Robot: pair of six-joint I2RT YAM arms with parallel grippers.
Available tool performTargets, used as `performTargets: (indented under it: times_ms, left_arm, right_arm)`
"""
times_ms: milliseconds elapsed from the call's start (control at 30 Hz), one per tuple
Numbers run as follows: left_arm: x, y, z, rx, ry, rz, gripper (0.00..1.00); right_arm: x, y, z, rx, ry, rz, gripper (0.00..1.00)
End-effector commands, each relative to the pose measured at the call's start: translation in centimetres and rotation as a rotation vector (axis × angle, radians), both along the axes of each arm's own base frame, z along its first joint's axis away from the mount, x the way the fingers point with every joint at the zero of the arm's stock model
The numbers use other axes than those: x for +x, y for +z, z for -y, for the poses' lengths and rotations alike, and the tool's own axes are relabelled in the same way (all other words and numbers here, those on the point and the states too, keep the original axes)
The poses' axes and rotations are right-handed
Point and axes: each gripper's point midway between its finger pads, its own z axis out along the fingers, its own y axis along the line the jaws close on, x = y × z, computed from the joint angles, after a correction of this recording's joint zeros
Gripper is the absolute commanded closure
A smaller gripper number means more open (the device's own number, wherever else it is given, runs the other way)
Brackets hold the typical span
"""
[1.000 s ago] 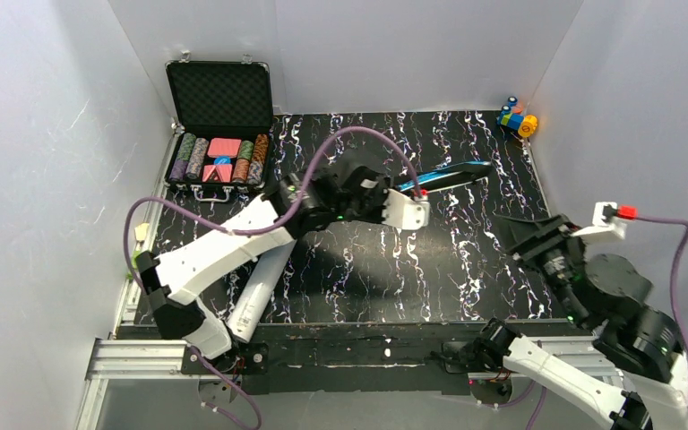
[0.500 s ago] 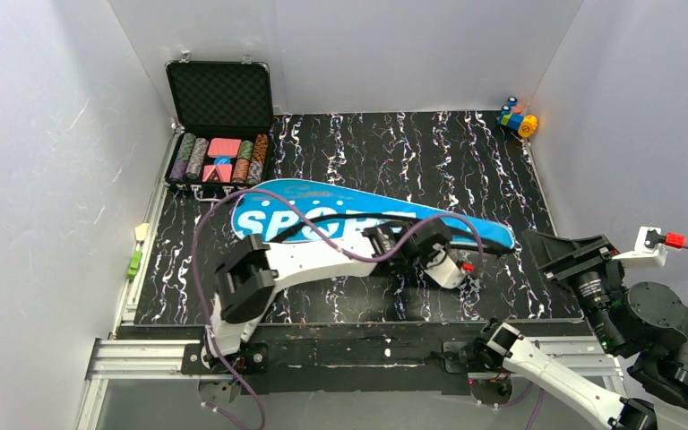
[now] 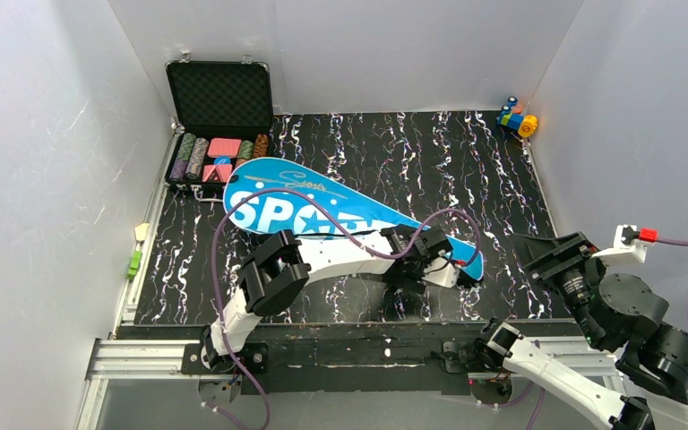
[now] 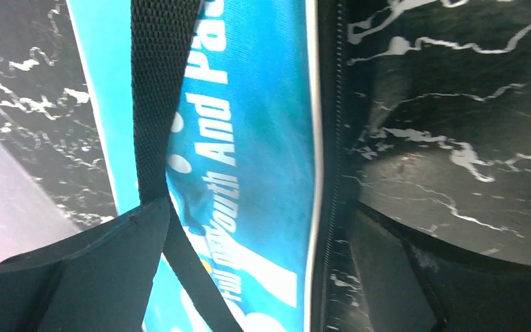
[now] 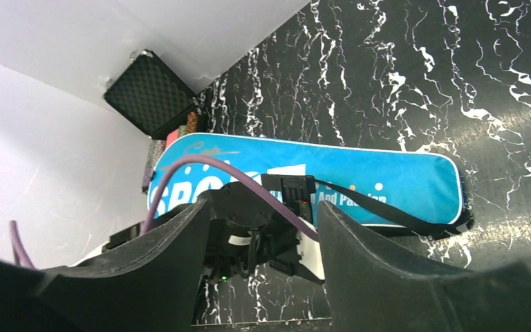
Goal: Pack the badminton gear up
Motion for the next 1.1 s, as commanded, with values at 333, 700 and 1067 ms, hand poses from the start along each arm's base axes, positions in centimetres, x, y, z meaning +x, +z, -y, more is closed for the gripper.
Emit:
performTargets:
  times_ms: [333, 700, 1067]
  left_arm:
    - [1.1, 17.7, -8.0, -0.473, 0.425, -0.439, 0.02]
    - [8.8, 26.7, -21.8, -0.871, 0.826, -0.292, 0.02]
    - [11.0, 18.5, -38.1, -1.048, 1.28, -0.18, 0.02]
  right_arm:
    - [5.4, 0.8, -6.0, -0.25, 0.032, -0.037, 0.21]
    - [14.3, 0.3, -9.8, -0.269, 0.116, -0.143, 0.19]
    - [22.6, -12.8, 3.6, -0.462, -0.346, -0.326, 0.15]
